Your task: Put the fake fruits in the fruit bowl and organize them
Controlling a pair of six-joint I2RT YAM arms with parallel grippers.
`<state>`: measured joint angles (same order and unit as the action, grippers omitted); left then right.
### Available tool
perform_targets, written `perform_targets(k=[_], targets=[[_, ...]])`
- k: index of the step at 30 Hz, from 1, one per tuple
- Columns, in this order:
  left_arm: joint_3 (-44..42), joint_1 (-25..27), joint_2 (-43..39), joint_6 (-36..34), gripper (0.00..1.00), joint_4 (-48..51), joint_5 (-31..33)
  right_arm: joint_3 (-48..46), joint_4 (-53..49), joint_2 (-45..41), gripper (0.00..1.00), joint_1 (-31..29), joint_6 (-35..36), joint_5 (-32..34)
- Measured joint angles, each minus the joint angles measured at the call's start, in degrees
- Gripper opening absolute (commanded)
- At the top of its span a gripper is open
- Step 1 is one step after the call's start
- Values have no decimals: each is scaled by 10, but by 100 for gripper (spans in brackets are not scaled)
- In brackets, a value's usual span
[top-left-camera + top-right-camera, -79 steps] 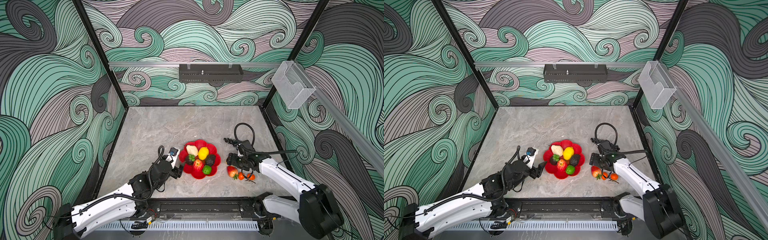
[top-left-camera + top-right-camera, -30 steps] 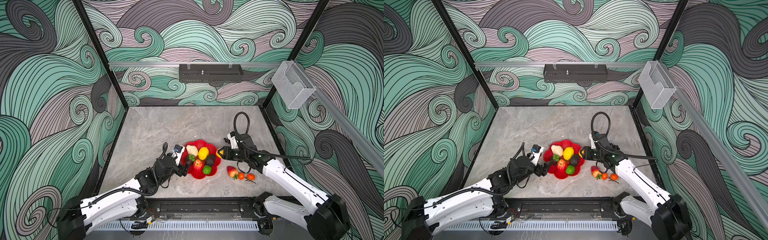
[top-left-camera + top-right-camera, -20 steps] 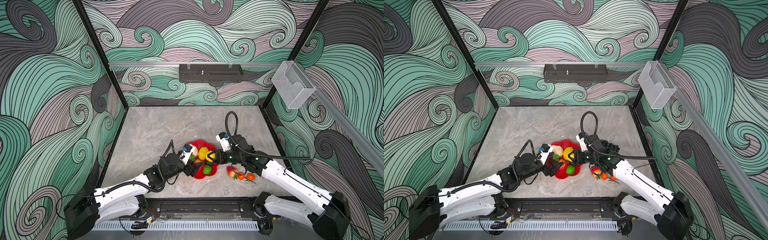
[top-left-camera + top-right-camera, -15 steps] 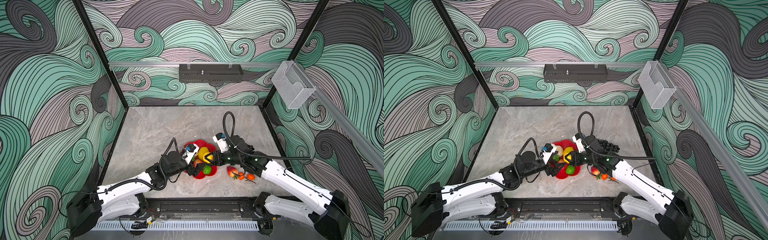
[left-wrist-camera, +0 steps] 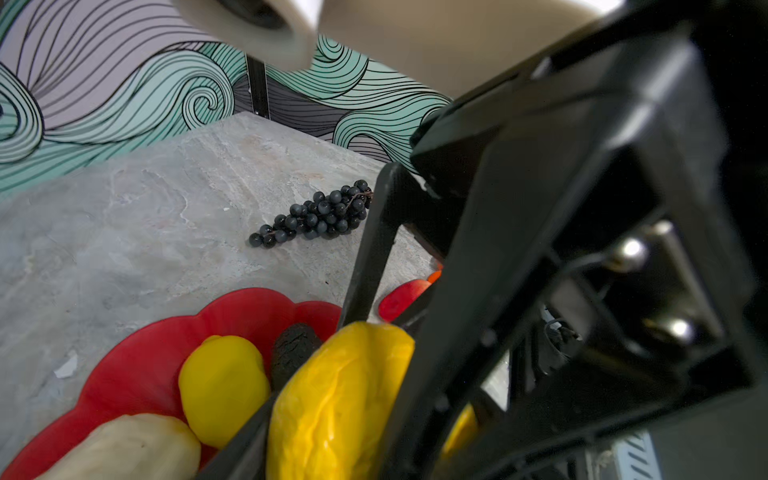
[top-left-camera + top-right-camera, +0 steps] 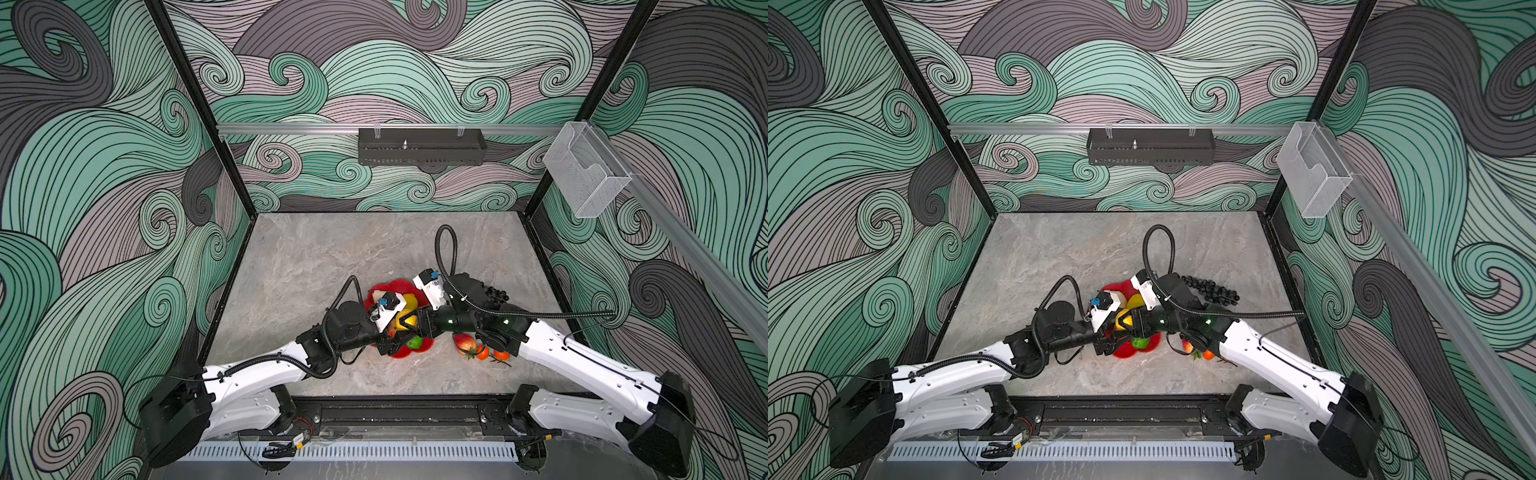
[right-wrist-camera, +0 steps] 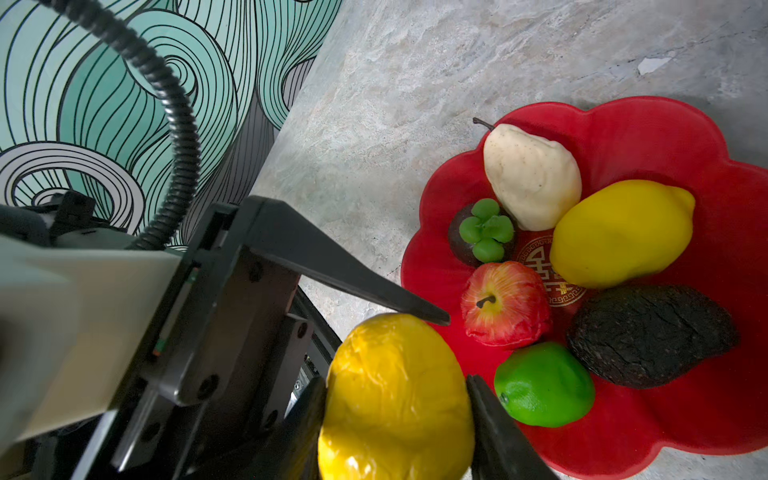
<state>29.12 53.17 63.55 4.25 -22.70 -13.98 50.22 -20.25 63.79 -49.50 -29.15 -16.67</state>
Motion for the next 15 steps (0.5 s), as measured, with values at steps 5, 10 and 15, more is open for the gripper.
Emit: perform_targets(k=[5, 10, 15], targets=[[1, -2, 0, -15, 50, 5, 0, 3, -2, 2, 52, -1, -2, 2], [1, -2, 0, -8, 48, 4, 7, 5, 0, 2, 66, -1, -3, 9], [1, -1, 0, 25, 48, 3, 37, 6, -3, -5, 82, -4, 2, 49]])
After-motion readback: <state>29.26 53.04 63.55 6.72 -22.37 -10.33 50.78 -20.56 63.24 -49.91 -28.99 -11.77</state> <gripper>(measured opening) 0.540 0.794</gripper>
